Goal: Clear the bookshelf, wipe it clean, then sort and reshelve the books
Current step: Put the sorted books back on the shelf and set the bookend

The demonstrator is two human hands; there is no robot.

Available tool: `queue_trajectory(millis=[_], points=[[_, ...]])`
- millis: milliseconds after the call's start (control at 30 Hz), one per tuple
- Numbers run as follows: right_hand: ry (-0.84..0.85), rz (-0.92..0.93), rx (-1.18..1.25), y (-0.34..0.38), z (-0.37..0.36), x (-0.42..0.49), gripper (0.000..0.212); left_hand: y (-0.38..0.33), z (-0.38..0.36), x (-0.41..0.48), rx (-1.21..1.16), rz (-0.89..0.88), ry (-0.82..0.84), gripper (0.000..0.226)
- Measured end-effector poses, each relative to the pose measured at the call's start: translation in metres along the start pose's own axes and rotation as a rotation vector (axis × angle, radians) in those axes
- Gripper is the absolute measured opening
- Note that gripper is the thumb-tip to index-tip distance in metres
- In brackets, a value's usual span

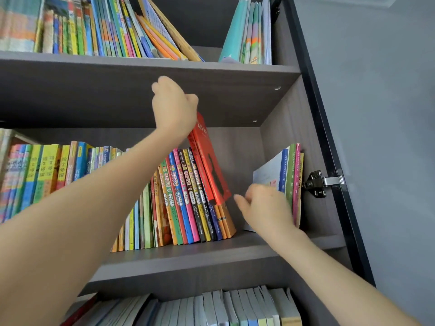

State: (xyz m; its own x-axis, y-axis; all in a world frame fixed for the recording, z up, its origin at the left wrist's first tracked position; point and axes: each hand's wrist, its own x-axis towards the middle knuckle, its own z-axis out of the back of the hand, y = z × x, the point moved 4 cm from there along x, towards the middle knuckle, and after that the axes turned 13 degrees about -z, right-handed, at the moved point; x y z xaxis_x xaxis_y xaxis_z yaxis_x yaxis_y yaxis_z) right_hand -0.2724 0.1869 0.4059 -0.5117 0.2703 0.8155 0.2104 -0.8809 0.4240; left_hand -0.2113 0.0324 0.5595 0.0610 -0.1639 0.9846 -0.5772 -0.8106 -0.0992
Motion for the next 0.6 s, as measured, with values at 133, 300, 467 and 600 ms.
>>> queue_trajectory(millis=[133,300,467,600], points=[[0.413,-0.091,0.15,0.011,-0.053,0.031,0.049,0.005,0.019,-0.001,-0.039,-0.027,-0.053,0.034],[0.616,-0.097,0.21,0.015,-0.074,0.034,0.044,0.005,0.031,-0.004,-0.04,-0.064,-0.068,0.034],[0.793,-0.079,0.3,0.015,-0.08,0.026,0.052,-0.003,0.042,-0.003,-0.041,-0.078,-0.066,0.038],[0.792,-0.118,0.339,0.007,-0.079,0.03,0.057,-0.008,0.047,-0.001,-0.042,-0.102,-0.06,0.037]])
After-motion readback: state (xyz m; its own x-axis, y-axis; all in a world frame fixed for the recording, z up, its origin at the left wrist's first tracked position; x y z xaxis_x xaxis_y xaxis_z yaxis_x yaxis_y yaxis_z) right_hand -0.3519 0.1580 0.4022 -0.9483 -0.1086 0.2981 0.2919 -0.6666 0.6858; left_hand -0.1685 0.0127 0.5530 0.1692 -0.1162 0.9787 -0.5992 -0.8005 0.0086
